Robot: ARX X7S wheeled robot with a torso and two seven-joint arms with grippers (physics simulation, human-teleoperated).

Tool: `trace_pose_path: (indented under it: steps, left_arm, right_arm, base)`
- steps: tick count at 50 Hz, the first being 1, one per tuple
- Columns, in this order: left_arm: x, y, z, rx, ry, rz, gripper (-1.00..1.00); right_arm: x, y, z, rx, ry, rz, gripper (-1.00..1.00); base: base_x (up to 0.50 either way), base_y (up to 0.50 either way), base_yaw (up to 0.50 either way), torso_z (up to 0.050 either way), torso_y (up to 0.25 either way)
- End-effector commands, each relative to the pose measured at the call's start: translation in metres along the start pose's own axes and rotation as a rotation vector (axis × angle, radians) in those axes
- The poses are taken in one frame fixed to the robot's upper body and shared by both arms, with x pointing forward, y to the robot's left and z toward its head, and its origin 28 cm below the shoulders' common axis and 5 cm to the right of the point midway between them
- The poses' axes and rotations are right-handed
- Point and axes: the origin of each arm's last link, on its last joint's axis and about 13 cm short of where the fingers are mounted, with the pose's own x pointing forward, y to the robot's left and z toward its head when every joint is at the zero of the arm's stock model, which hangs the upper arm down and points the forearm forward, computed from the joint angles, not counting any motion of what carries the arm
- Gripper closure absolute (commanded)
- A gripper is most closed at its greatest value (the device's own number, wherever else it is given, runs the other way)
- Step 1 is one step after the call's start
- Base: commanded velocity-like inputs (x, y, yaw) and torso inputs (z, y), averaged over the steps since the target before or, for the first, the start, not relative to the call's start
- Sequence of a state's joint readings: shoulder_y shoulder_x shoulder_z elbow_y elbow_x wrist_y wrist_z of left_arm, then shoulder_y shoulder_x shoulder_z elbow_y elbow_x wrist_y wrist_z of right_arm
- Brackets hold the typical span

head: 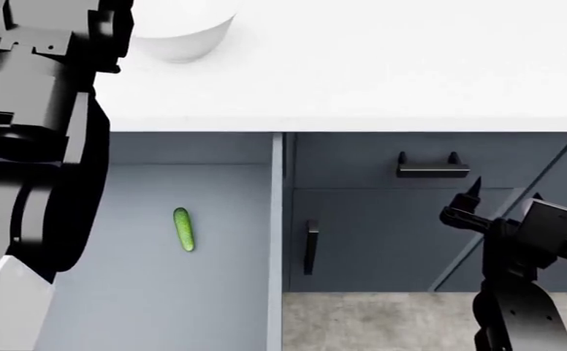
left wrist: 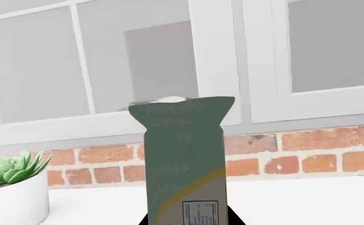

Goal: Place the bar in the bowl and close the drawer.

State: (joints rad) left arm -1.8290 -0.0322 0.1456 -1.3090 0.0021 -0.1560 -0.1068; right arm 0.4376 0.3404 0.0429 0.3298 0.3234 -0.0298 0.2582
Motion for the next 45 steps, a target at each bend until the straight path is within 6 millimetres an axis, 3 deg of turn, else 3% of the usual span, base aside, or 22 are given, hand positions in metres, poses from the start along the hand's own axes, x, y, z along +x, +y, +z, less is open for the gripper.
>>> trace_pose_path:
  steps: [1, 17, 45]
  left_arm:
    - [0.0, 0.004, 0.001, -0.024, 0.005, 0.024, 1.0]
    - [0.001, 0.004, 0.011, -0.013, -0.015, 0.03, 1.0]
    - [0.002, 0.004, 0.023, -0.003, -0.039, 0.016, 1.0]
  right_arm:
    - [0.002, 0.003, 0.001, -0.004, 0.0, 0.01, -1.0]
    - [0.004, 0.005, -0.001, 0.005, 0.005, 0.019, -1.0]
    - [0.009, 0.006, -0.006, 0.023, 0.015, 0.03, -1.0]
  base:
    - [0.0, 0.0, 0.0, 0.0, 0.0]
    - [0.0, 0.0, 0.0, 0.0, -0.024]
    - [0.0, 0.0, 0.0, 0.0, -0.17]
